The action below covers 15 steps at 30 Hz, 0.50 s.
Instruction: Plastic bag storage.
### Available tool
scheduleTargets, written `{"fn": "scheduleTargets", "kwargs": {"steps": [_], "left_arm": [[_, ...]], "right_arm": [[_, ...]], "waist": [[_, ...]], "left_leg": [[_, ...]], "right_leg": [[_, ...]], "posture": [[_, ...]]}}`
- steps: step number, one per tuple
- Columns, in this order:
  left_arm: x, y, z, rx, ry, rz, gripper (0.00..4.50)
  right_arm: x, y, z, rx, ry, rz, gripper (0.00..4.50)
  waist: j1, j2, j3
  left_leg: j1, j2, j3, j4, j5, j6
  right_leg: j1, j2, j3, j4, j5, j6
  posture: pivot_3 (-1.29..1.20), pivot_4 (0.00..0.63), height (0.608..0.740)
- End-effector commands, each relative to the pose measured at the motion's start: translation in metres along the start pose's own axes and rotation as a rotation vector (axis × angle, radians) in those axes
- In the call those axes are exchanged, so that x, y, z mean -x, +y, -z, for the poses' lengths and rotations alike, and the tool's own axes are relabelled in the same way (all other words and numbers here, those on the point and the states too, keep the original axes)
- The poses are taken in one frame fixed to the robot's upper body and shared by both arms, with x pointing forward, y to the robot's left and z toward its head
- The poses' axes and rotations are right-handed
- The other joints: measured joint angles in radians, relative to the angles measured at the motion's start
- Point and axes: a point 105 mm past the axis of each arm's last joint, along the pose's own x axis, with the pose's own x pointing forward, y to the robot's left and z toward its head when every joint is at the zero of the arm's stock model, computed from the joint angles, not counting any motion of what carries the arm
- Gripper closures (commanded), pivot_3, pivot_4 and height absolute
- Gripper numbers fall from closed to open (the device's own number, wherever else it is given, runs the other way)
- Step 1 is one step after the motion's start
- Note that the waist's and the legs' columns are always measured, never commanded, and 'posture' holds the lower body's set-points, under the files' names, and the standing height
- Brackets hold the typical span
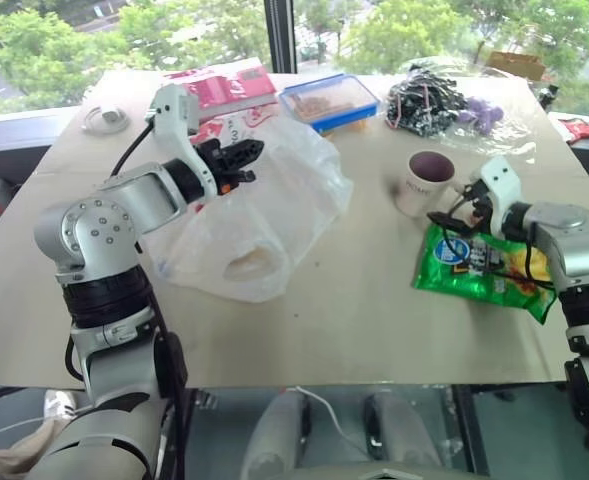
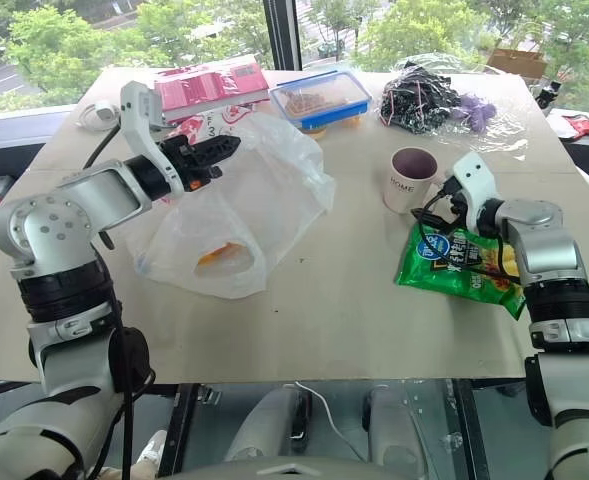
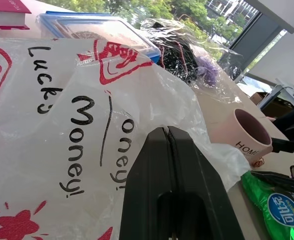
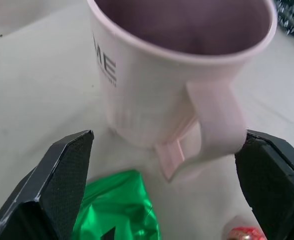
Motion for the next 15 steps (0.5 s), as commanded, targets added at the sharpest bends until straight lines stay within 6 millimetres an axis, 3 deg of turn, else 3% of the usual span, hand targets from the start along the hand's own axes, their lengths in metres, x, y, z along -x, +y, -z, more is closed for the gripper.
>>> {"fn": "scheduleTargets", "kwargs": {"steps": [1,8,15], "left_arm": [[0.002,-0.007,-0.012,-0.028,-0.031,0.025,4.5],[0.002,-0.006,-0.011,-0.027,-0.029,0.023,4.5],[0.004,-0.005,-0.014,-0.027,-0.026,0.02,4.5]], "right_arm": [[0.006,-0.004,-0.018,0.009,-0.062,0.021,0.83],[0.006,-0.004,-0.021,0.013,-0.074,0.034,4.09],[0.014,0.004,-0.036,0.014,-0.136,0.05,4.13]], "waist": [[0.0,0.0,0.0],[0.0,0.0,0.0],[0.0,0.0,0.0]], "left_leg": [[0.0,0.0,0.0,0.0,0.0,0.0],[0.0,0.0,0.0,0.0,0.0,0.0],[0.0,0.0,0.0,0.0,0.0,0.0]], "right_leg": [[0.0,0.0,0.0,0.0,0.0,0.0],[0.0,0.0,0.0,0.0,0.0,0.0],[0.0,0.0,0.0,0.0,0.0,0.0]], "posture": [[0.0,0.15,0.74],[0.0,0.15,0.74],[0.0,0.15,0.74]]}}
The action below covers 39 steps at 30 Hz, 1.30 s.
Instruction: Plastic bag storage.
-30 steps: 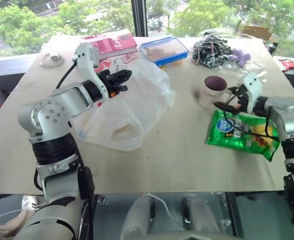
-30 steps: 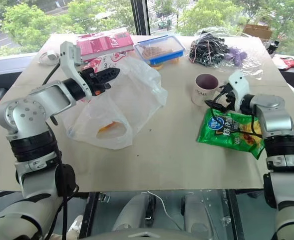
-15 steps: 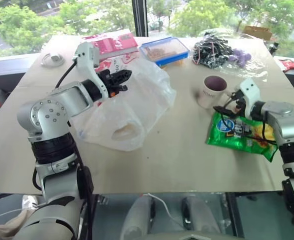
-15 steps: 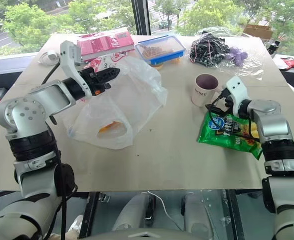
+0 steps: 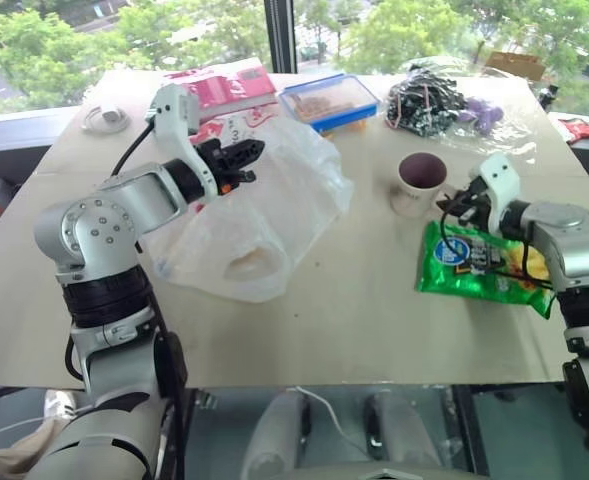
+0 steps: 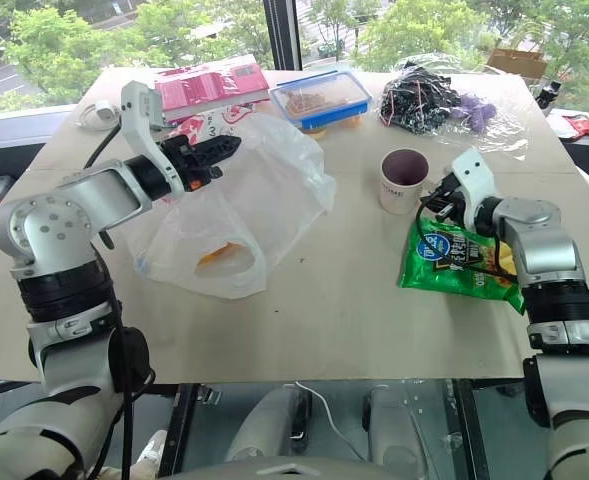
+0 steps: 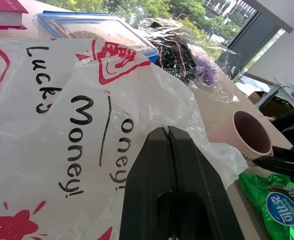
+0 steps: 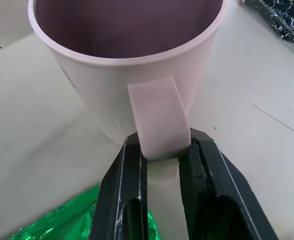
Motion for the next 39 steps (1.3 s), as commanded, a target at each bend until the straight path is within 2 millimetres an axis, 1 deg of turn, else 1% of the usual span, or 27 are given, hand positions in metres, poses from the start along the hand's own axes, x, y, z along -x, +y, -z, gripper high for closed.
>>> {"fn": "scheduleTargets", "kwargs": {"steps": [1,3,5,9,13,16,18,22,25,27,30,34,36,39], "left_arm": [[0.004,-0.005,-0.014,-0.026,-0.029,0.018,4.5],[0.006,-0.003,-0.015,-0.025,-0.027,0.015,4.5],[0.006,-0.002,-0.017,-0.02,-0.026,0.012,4.5],[0.005,-0.001,-0.023,-0.014,-0.03,0.01,4.5],[0.004,-0.002,-0.028,-0.026,-0.031,0.02,4.5],[0.004,-0.005,-0.032,-0.033,-0.036,0.035,4.5],[0.005,-0.006,-0.033,-0.042,-0.039,0.042,4.5],[0.009,-0.012,-0.034,-0.044,-0.041,0.08,4.5],[0.016,-0.026,-0.032,-0.042,-0.037,0.157,4.5],[0.02,-0.034,-0.033,-0.034,-0.05,0.201,4.5],[0.025,-0.042,-0.034,-0.023,-0.072,0.238,4.5],[0.027,-0.045,-0.032,-0.02,-0.079,0.238,4.5],[0.027,-0.045,-0.03,-0.019,-0.082,0.237,4.5],[0.027,-0.047,-0.028,-0.03,-0.087,0.232,4.5]], "right_arm": [[0.015,0.005,-0.035,0.026,-0.126,0.02,4.13],[0.02,0.019,-0.049,0.027,-0.173,-0.004,4.13],[0.026,0.039,-0.066,0.039,-0.22,-0.047,4.13],[0.034,0.082,-0.092,0.019,-0.298,-0.152,4.13],[0.034,0.121,-0.11,0.007,-0.354,-0.244,4.13],[0.027,0.143,-0.116,0.0,-0.368,-0.291,4.13],[0.022,0.152,-0.116,0.01,-0.362,-0.311,4.13],[0.002,0.164,-0.121,0.003,-0.361,-0.318,4.13],[-0.019,0.17,-0.12,-0.016,-0.348,-0.314,4.13],[-0.038,0.175,-0.116,0.011,-0.324,-0.302,4.13],[-0.062,0.181,-0.118,0.05,-0.309,-0.276,4.13],[-0.08,0.193,-0.129,0.1,-0.325,-0.268,4.13],[-0.086,0.203,-0.135,0.116,-0.336,-0.284,4.13],[-0.093,0.217,-0.14,0.104,-0.336,-0.322,4.13]], "waist": [[0.0,0.0,0.0],[-0.001,0.0,0.0],[-0.001,0.0,0.0],[-0.001,0.0,0.0],[0.001,0.0,0.0],[0.001,0.0,0.0],[0.0,0.0,0.0],[-0.001,0.0,0.0],[-0.004,0.0,0.0],[-0.004,0.0,0.0],[-0.005,0.0,0.0],[-0.005,0.0,0.0],[-0.005,0.0,0.0],[-0.005,0.0,0.0]], "left_leg": [[0.0,0.0,0.0,0.0,0.0,0.0],[0.0,0.0,0.0,0.0,0.0,0.0],[0.0,0.0,0.0,0.0,0.0,0.0],[0.0,0.001,-0.001,0.0,0.0,0.0],[0.0,0.0,-0.001,0.001,0.0,0.0],[0.0,0.0,-0.001,0.001,0.0,0.0],[0.0,0.0,-0.001,0.001,0.0,0.0],[0.0,-0.001,-0.001,0.001,0.0,0.0],[0.0,0.0,-0.001,0.001,0.0,0.0],[0.0,0.0,-0.001,0.0,0.0,0.0],[0.001,0.0,-0.001,0.001,0.0,0.0],[0.0,0.0,-0.002,0.0,0.0,0.0],[0.0,0.0,-0.002,0.0,0.0,0.0],[0.0,0.0,-0.002,0.0,0.0,0.0]], "right_leg": [[0.0,0.0,0.0,0.0,0.0,0.0],[0.0,0.0,0.0,0.0,0.0,0.0],[0.0,0.0,0.0,0.0,0.0,0.0],[0.0,0.0,0.0,0.001,0.0,0.0],[0.0,0.0,-0.001,0.001,0.0,0.0],[0.0,0.0,-0.001,0.001,0.0,0.0],[0.0,0.0,-0.001,0.001,0.0,0.0],[0.0,0.0,-0.001,0.001,0.0,0.0],[0.0,0.0,-0.001,0.001,0.0,0.0],[-0.001,0.001,-0.001,0.001,0.0,0.0],[0.0,0.001,-0.001,0.001,0.0,0.0],[-0.001,0.001,-0.001,0.001,0.0,0.0],[-0.001,0.001,-0.001,0.001,0.0,0.0],[-0.001,0.001,-0.001,0.001,0.0,0.0]], "posture": [[0.0,0.15,0.74],[0.0,0.15,0.74],[0.0,0.15,0.74],[0.0,0.15,0.74],[0.0,0.15,0.74],[0.0,0.15,0.74],[0.0,0.15,0.74],[0.0,0.15,0.74],[0.0,0.15,0.74],[0.0,0.15,0.74],[0.0,0.15,0.74],[0.0,0.15,0.74],[0.0,0.15,0.74],[0.0,0.15,0.74]]}}
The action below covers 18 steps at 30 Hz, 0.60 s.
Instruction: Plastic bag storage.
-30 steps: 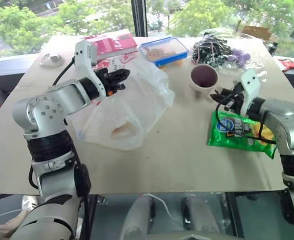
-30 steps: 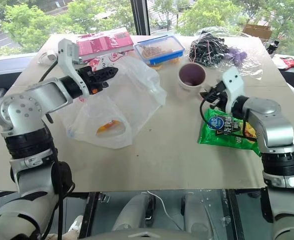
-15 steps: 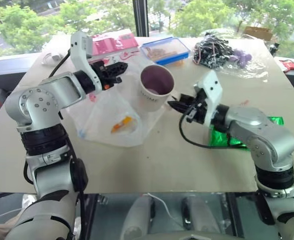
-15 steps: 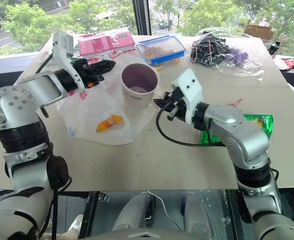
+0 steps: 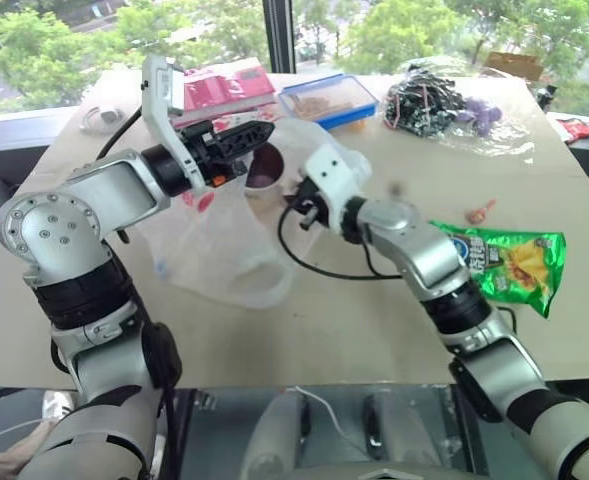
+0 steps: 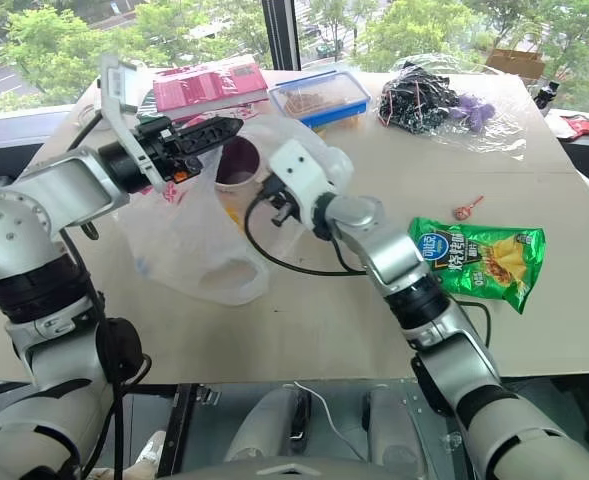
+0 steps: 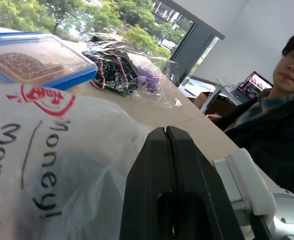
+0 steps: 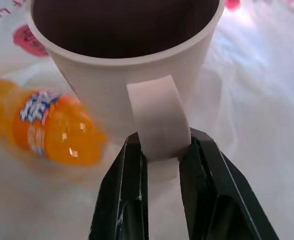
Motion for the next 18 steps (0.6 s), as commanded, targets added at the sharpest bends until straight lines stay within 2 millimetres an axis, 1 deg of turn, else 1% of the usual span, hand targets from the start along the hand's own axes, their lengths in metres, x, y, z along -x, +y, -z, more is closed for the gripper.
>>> {"fn": "scheduleTargets", "kwargs": {"steps": [1,4,6,7,10,11,14,15,16,18], "left_arm": [[0.004,-0.011,-0.008,-0.053,-0.051,0.019,4.5],[0.003,-0.014,-0.004,-0.071,-0.052,0.017,4.5],[0.003,-0.014,-0.001,-0.085,-0.05,0.012,4.5],[0.003,-0.015,0.0,-0.091,-0.051,0.008,4.5],[0.004,-0.013,0.003,-0.088,-0.071,-0.014,4.5],[0.004,-0.013,0.004,-0.083,-0.075,-0.018,4.5],[0.004,-0.013,0.009,-0.08,-0.08,-0.026,4.5],[0.004,-0.012,0.01,-0.079,-0.084,-0.031,4.5],[0.003,-0.013,0.01,-0.08,-0.089,-0.035,4.5],[0.002,-0.013,0.009,-0.079,-0.097,-0.035,4.5]], "right_arm": [[-0.013,0.014,-0.02,-0.024,-0.063,-0.056,4.13],[-0.019,0.027,-0.029,-0.307,-0.075,-0.184,4.13],[-0.02,0.033,-0.03,-0.439,-0.057,-0.268,4.13],[-0.02,0.034,-0.028,-0.486,-0.037,-0.292,4.13],[-0.024,0.031,-0.007,-0.538,0.079,-0.318,4.13],[-0.026,0.03,-0.004,-0.566,0.1,-0.324,4.13],[-0.042,0.028,-0.004,-0.632,0.121,-0.317,4.13],[-0.049,0.029,-0.003,-0.633,0.137,-0.311,3.11],[-0.053,0.029,-0.002,-0.622,0.148,-0.308,2.95],[-0.058,0.02,-0.007,-0.637,0.14,-0.275,1.84]], "waist": [[0.0,0.0,0.0],[0.0,0.0,0.0],[0.0,0.0,0.0],[0.002,0.0,0.0],[0.003,0.0,0.0],[0.003,0.0,0.0],[-0.007,0.0,0.0],[-0.009,0.0,0.0],[-0.014,0.0,0.0],[-0.017,0.0,0.0]], "left_leg": [[0.0,0.0,0.0,0.0,0.0,0.0],[0.0,0.0,0.0,0.0,0.0,0.0],[0.0,0.0,-0.001,0.0,0.0,0.0],[0.0,0.0,0.0,0.0,0.0,0.0],[0.0,-0.001,-0.001,0.0,0.0,0.0],[0.0,-0.001,-0.001,0.0,0.0,0.0],[0.001,-0.001,0.0,-0.002,0.0,0.0],[0.002,-0.001,0.0,-0.002,0.0,0.0],[0.002,0.0,0.0,-0.003,0.0,0.0],[0.002,0.0,0.0,-0.003,0.0,0.0]], "right_leg": [[0.0,0.0,0.0,0.0,0.0,0.0],[0.0,0.0,0.0,0.0,0.0,0.0],[0.0,0.0,0.0,0.0,0.0,0.0],[0.0,0.0,0.0,0.0,0.0,0.0],[0.0,-0.001,-0.001,0.0,0.0,0.0],[0.0,-0.001,-0.001,0.0,0.0,0.0],[0.0,-0.001,0.0,0.0,0.0,0.0],[0.0,0.0,0.0,0.0,0.0,0.0],[0.0,0.0,0.0,0.0,0.0,-0.001],[0.0,0.0,0.0,0.0,0.0,-0.001]], "posture": [[0.0,0.15,0.74],[0.0,0.15,0.74],[0.0,0.15,0.74],[0.0,0.15,0.74],[0.0,0.15,0.74],[0.0,0.15,0.74],[0.0,0.15,0.74],[0.0,0.15,0.74],[0.0,0.15,0.74],[0.0,0.15,0.74]]}}
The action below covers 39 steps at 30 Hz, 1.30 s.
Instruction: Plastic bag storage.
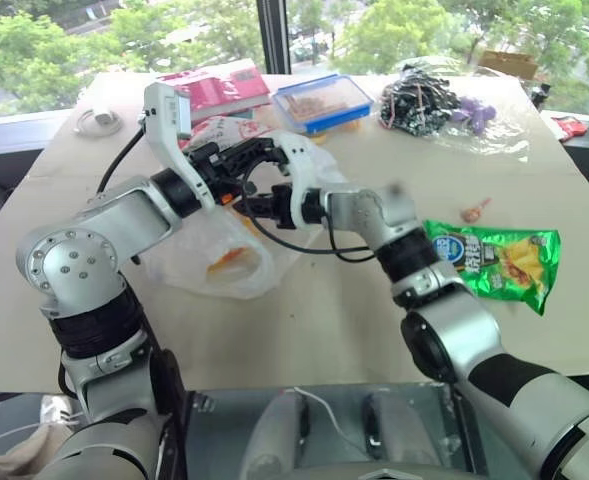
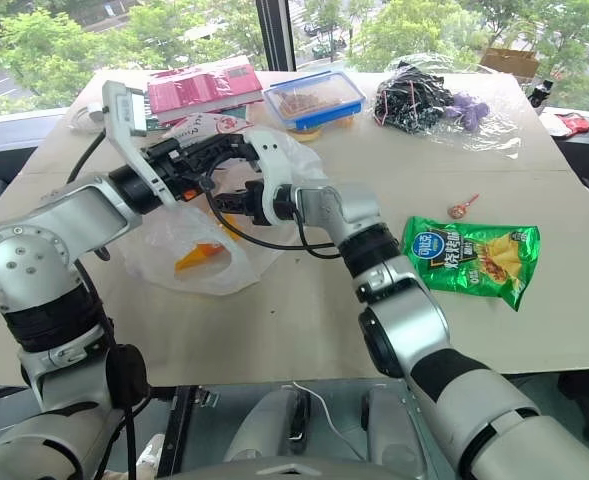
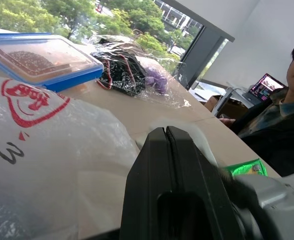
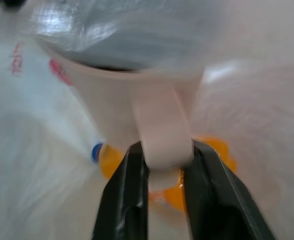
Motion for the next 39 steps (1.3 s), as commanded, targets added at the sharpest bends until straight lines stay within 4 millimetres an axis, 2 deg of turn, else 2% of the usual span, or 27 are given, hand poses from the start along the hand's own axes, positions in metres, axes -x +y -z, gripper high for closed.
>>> {"fn": "scheduleTargets", "kwargs": {"steps": [1,3,4,7,10,11,12,15,16,18,19,21,23,26,28,31,35,37,39], "left_arm": [[-0.001,-0.014,-0.012,-0.047,-0.058,0.043,4.5],[-0.002,-0.01,-0.014,-0.043,-0.072,0.023,4.5],[-0.002,-0.008,-0.015,-0.041,-0.08,0.012,4.5],[-0.004,-0.001,-0.016,-0.019,-0.106,-0.02,4.5],[-0.008,0.006,-0.014,-0.002,-0.112,-0.051,4.5],[-0.008,0.007,-0.013,-0.002,-0.112,-0.053,4.5],[-0.009,0.007,-0.013,0.001,-0.113,-0.054,4.5],[-0.016,0.011,-0.012,0.018,-0.105,-0.052,4.5],[-0.019,0.011,-0.011,0.023,-0.099,-0.046,4.5],[-0.025,0.009,-0.009,0.022,-0.087,-0.026,4.5],[-0.028,0.007,-0.008,0.024,-0.08,-0.013,4.5],[-0.032,0.005,-0.006,0.025,-0.07,0.006,4.5],[-0.037,0.002,-0.005,0.019,-0.06,0.031,4.5],[-0.041,0.002,-0.007,0.017,-0.058,0.046,4.5],[-0.042,0.003,-0.006,0.012,-0.049,0.047,4.5],[-0.042,0.003,-0.002,-0.015,-0.026,0.056,4.5],[-0.041,0.003,0.004,-0.084,0.013,0.051,4.5],[-0.04,0.005,0.006,-0.145,0.035,0.03,4.5],[-0.039,0.007,0.006,-0.179,0.047,0.016,4.5]], "right_arm": [[-0.005,0.002,-0.02,-0.008,-0.048,0.01,1.53],[0.007,-0.009,-0.036,0.027,-0.09,0.06,0.41],[0.014,-0.015,-0.041,0.084,-0.097,0.087,0.01],[0.043,-0.018,-0.034,0.285,-0.064,0.092,0.01],[0.091,0.009,-0.014,0.353,-0.09,0.007,0.01],[0.101,0.016,-0.009,0.365,-0.095,-0.004,0.01],[0.109,0.021,-0.008,0.378,-0.113,-0.006,0.01],[0.162,0.039,-0.012,0.444,-0.245,0.04,0.01],[0.174,0.047,-0.009,0.464,-0.262,0.042,0.01],[0.184,0.06,-0.006,0.483,-0.292,0.035,0.01],[0.186,0.06,-0.008,0.474,-0.318,0.07,0.01],[0.189,0.057,-0.01,0.451,-0.349,0.127,0.01],[0.205,0.049,-0.007,0.483,-0.325,0.215,0.01],[0.247,0.021,0.007,0.553,-0.186,0.475,0.01],[0.284,-0.002,0.026,0.538,-0.067,0.656,0.01],[0.331,-0.017,0.049,0.468,0.05,0.804,0.01],[0.385,-0.035,0.059,0.338,0.018,0.99,0.01],[0.404,-0.044,0.06,0.256,-0.047,1.064,0.01],[0.414,-0.051,0.062,0.184,-0.097,1.086,0.01]], "waist": [[-0.002,0.0,0.0],[-0.002,0.0,0.0],[-0.002,0.0,0.0],[0.007,0.0,0.0],[0.02,0.0,0.0],[0.02,0.0,0.0],[0.016,0.0,0.0],[0.011,0.0,0.0],[0.018,0.0,0.0],[0.02,0.0,0.0],[0.019,0.0,0.0],[0.016,0.0,0.0],[0.02,0.0,0.0],[0.039,0.0,0.0],[0.044,0.0,0.0],[0.05,0.0,0.0],[0.043,0.0,0.0],[0.042,0.0,0.0],[0.04,0.0,0.0]], "left_leg": [[0.0,0.0,0.0,0.0,0.0,0.0],[-0.002,-0.001,0.0,0.0,0.0,0.0],[-0.003,-0.001,0.0,0.0,0.0,0.0],[-0.004,-0.003,-0.001,0.0,0.0,0.0],[-0.005,-0.004,-0.002,0.0,0.0,0.001],[-0.007,-0.004,-0.001,0.0,-0.001,0.001],[-0.007,-0.004,-0.001,0.0,0.0,0.001],[-0.005,-0.002,0.001,0.0,0.0,0.001],[-0.005,-0.001,0.001,0.0,-0.001,0.002],[-0.004,0.0,0.0,0.0,-0.003,0.005],[-0.003,0.0,0.0,0.001,-0.003,0.005],[-0.001,0.0,0.002,0.001,-0.003,0.005],[-0.001,0.0,0.001,0.002,-0.003,0.005],[-0.004,-0.002,-0.001,0.003,-0.003,0.005],[-0.003,-0.004,0.0,0.003,-0.003,0.006],[-0.004,-0.004,0.0,0.003,-0.005,0.01],[-0.001,-0.002,0.002,0.004,-0.006,0.01],[0.003,-0.001,0.002,0.004,-0.006,0.01],[0.007,0.001,0.004,0.004,-0.006,0.01]], "right_leg": [[0.0,0.0,0.0,0.0,0.0,0.0],[-0.002,-0.001,0.0,-0.001,0.0,0.0],[-0.002,-0.001,0.001,-0.001,0.0,0.0],[-0.002,-0.003,-0.001,-0.002,0.0,0.0],[-0.002,-0.004,-0.001,-0.003,0.0,0.0],[-0.004,-0.004,0.0,-0.002,0.0,0.0],[-0.005,-0.004,0.0,-0.001,0.0,0.0],[-0.007,-0.002,0.002,0.001,0.0,0.0],[-0.006,-0.002,0.001,0.001,0.0,0.0],[-0.004,-0.001,0.0,0.001,0.0,0.0],[-0.003,-0.001,0.001,0.0,0.0,0.0],[-0.002,-0.001,0.002,0.0,0.0,0.0],[-0.001,0.0,0.001,0.001,0.0,0.0],[-0.001,-0.002,-0.001,-0.001,0.0,0.0],[0.001,-0.004,-0.001,-0.003,0.0,0.0],[0.002,-0.004,-0.001,-0.006,0.0,0.001],[0.005,-0.003,0.0,-0.005,0.0,0.001],[0.009,-0.002,0.0,-0.005,0.0,0.001],[0.011,0.0,0.002,-0.005,0.0,0.001]], "posture": [[0.0,0.15,0.74],[0.0,0.15,0.74],[0.0,0.15,0.74],[0.0,0.15,0.74],[0.0,0.15,0.74],[0.0,0.15,0.74],[0.0,0.15,0.74],[0.0,0.15,0.74],[0.0,0.15,0.74],[0.0,0.15,0.74],[0.0,0.15,0.74],[0.0,0.15,0.74],[0.0,0.15,0.74],[0.0,0.15,0.74],[0.0,0.15,0.74],[0.0,0.15,0.74],[0.0,0.15,0.74],[0.0,0.15,0.74],[0.0,0.15,0.74]]}}
